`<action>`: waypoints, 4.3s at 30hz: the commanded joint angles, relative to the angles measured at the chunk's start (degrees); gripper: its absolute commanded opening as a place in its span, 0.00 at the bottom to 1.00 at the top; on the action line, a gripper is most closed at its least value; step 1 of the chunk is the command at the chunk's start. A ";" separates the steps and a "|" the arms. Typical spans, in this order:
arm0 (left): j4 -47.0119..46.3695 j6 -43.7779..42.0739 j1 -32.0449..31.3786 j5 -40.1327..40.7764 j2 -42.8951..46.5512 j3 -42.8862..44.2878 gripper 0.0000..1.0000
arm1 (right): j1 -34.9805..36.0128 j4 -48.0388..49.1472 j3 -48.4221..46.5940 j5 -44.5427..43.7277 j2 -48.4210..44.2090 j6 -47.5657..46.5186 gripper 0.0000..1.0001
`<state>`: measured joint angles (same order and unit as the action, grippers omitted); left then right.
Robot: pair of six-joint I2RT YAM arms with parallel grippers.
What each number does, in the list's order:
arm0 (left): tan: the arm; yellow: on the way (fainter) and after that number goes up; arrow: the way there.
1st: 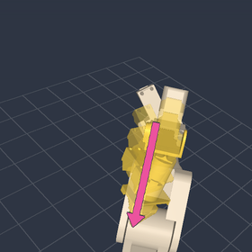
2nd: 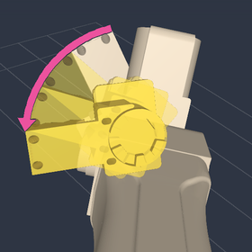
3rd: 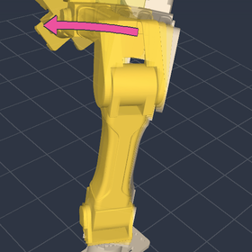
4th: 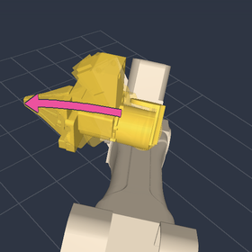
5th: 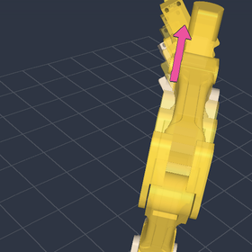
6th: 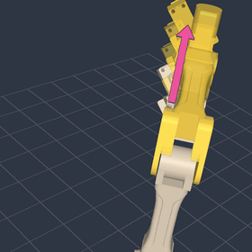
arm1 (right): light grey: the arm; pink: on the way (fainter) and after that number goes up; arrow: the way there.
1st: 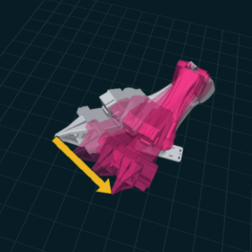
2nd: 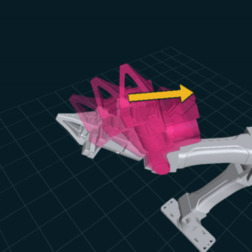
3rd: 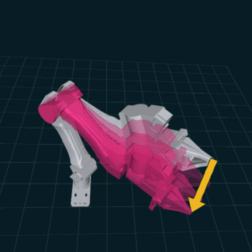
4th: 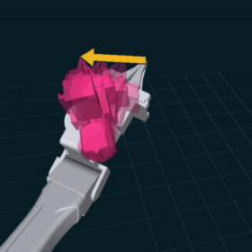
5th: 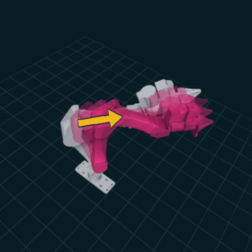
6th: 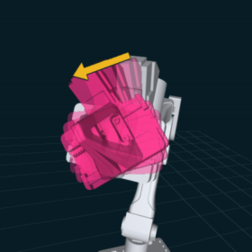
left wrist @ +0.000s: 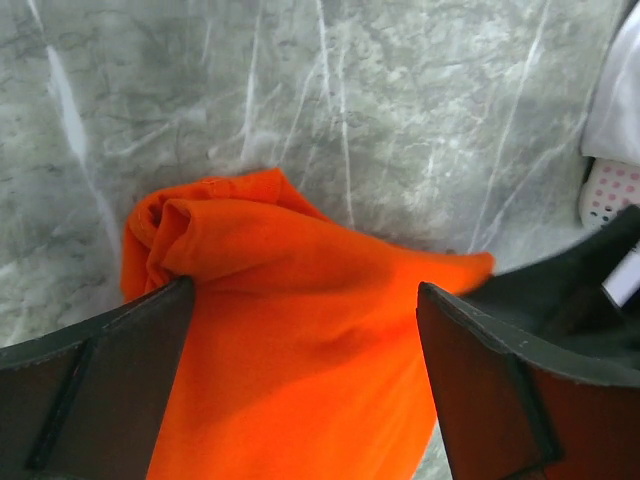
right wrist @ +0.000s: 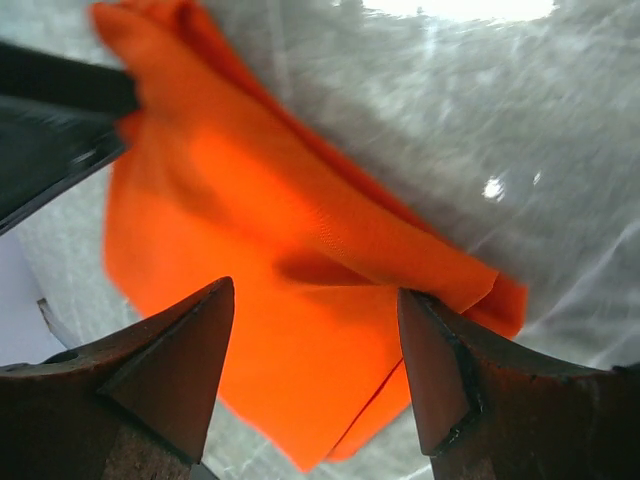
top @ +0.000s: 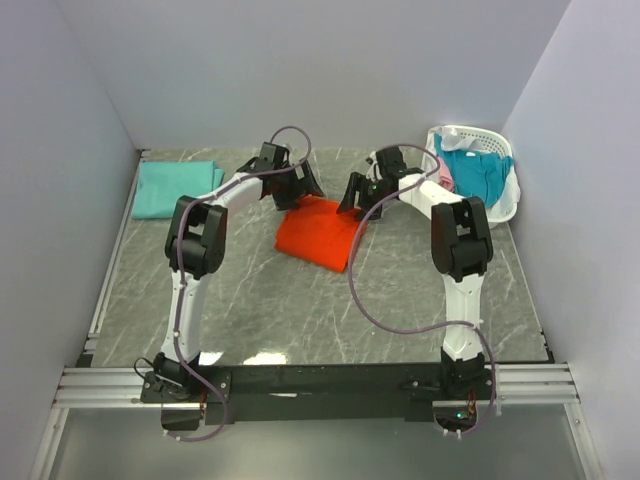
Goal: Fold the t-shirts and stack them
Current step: Fold the tshirt, then neatly place the folded tshirt to the corner
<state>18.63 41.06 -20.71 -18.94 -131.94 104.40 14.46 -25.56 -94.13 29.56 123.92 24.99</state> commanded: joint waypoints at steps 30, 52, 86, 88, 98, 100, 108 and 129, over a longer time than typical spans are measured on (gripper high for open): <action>-2.82 3.15 -0.82 13.66 39.21 -39.10 1.00 | 5.76 -3.00 11.42 -19.88 -25.80 -8.21 0.79; -1.77 0.52 -1.52 11.38 25.51 -32.42 0.99 | 4.53 2.19 41.30 -42.83 -67.58 0.32 0.88; 13.18 -1.33 -12.86 28.68 9.86 -18.89 0.01 | 2.15 4.38 45.17 -42.13 -70.65 -0.03 0.96; 14.32 -2.29 -12.86 30.88 10.12 -17.57 0.01 | 1.98 4.38 45.43 -42.13 -70.74 -0.21 0.96; 10.91 -17.03 -8.30 46.37 16.71 -15.63 0.01 | 1.71 4.29 46.05 -40.02 -68.90 -0.38 0.96; 7.93 -23.11 -6.72 52.29 17.41 -15.81 0.01 | 1.71 4.12 45.79 -39.32 -68.20 -0.38 0.96; -1.75 -36.47 2.07 54.09 18.74 -16.51 0.01 | 1.36 3.76 45.61 -40.55 -66.88 -0.73 0.96; -13.53 -56.08 13.59 54.53 20.23 -9.92 0.00 | 0.22 2.54 44.47 -42.48 -62.57 -0.47 0.96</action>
<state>9.80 -11.14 -6.76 34.44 -116.31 92.68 15.31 -23.38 -48.31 -11.53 60.86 24.60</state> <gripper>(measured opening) 0.069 0.960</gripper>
